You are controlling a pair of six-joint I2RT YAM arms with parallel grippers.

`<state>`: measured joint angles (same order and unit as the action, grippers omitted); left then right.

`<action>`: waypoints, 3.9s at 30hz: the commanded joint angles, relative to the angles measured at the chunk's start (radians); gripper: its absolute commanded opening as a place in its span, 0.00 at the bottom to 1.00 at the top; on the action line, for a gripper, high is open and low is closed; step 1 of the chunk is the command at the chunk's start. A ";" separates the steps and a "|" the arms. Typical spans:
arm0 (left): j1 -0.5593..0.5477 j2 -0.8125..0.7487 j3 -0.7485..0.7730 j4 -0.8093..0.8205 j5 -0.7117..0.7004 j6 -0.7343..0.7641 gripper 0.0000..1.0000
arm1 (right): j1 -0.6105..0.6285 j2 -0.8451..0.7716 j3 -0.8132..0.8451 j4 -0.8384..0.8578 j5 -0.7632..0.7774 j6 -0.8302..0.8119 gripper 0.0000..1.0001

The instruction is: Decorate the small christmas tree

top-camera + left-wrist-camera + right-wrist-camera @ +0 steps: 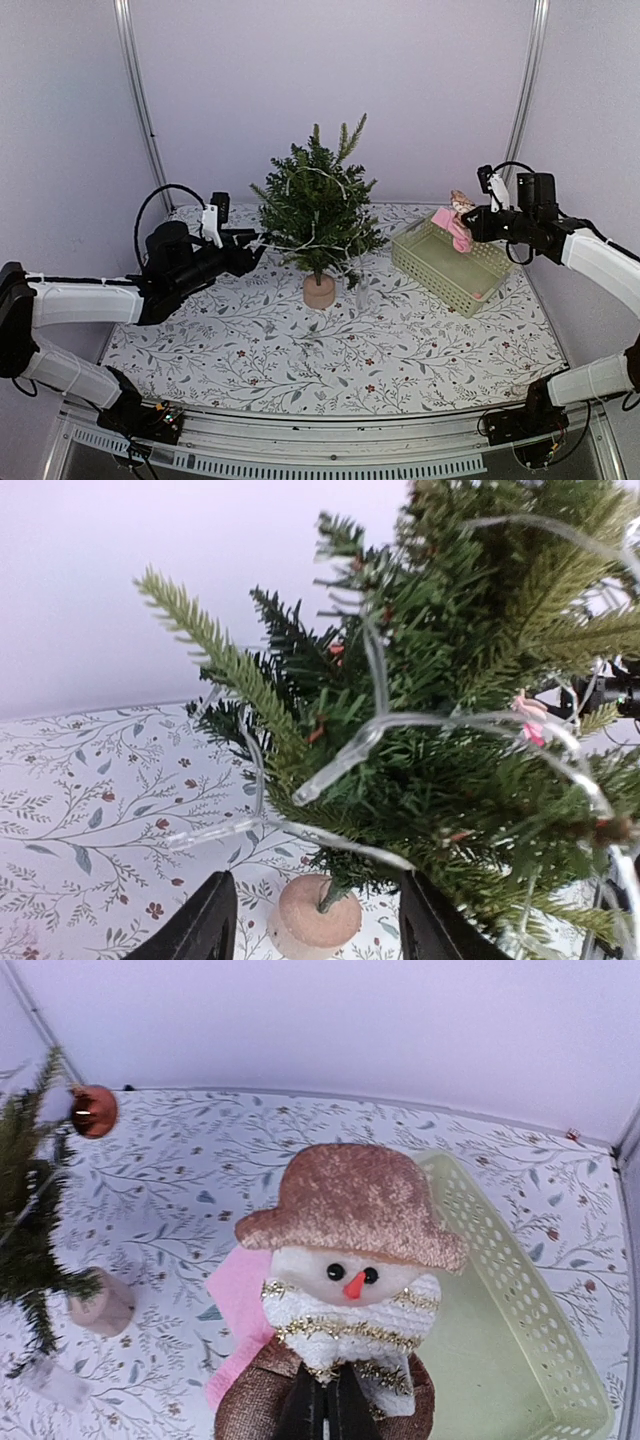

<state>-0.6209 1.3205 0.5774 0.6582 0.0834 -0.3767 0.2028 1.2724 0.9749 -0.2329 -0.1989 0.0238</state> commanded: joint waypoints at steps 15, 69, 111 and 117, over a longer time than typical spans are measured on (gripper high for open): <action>-0.231 -0.239 0.048 -0.087 0.162 0.297 0.53 | 0.533 -0.447 -0.350 0.355 -0.142 -0.129 0.00; -0.190 -0.194 0.308 -0.224 0.202 0.381 0.43 | 0.814 -0.228 -0.160 0.626 0.073 -0.366 0.00; -0.145 0.062 0.544 -0.198 0.306 0.354 0.35 | 0.644 -0.055 -0.054 0.656 -0.125 -0.308 0.00; -0.145 0.063 0.547 -0.201 0.305 0.360 0.35 | 0.630 -0.038 -0.047 0.649 -0.119 -0.306 0.00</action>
<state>-0.7757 1.3762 1.0954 0.4332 0.3820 -0.0288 0.8452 1.2236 0.9005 0.4042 -0.3130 -0.2840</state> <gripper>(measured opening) 0.353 0.018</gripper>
